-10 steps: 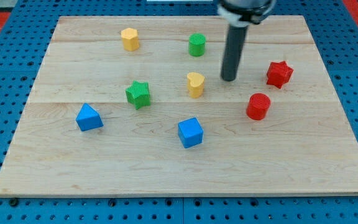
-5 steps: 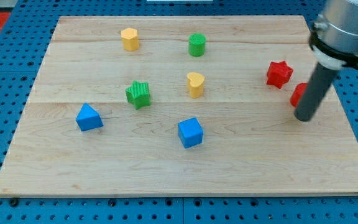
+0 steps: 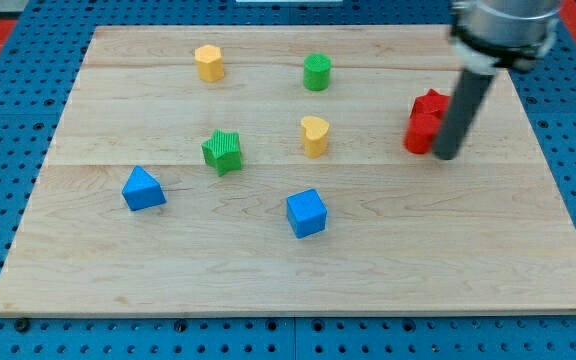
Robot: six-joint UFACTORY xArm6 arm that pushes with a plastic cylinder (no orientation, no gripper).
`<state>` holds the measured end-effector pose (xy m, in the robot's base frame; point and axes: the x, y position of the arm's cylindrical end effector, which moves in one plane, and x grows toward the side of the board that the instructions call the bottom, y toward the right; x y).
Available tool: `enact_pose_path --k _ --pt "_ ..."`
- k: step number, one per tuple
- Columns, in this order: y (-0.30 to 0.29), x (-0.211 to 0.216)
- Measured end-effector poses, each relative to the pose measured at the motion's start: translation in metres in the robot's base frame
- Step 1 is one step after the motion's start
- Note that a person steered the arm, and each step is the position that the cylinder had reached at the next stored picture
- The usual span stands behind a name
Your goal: Push the red circle into the red star
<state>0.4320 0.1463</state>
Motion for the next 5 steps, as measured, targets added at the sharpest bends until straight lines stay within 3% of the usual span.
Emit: enact_pose_path --k 2,3,4,5 --pt "-0.094 -0.031" --pt "-0.093 -0.002" --pt "-0.082 -0.041" --pt "-0.036 -0.051"
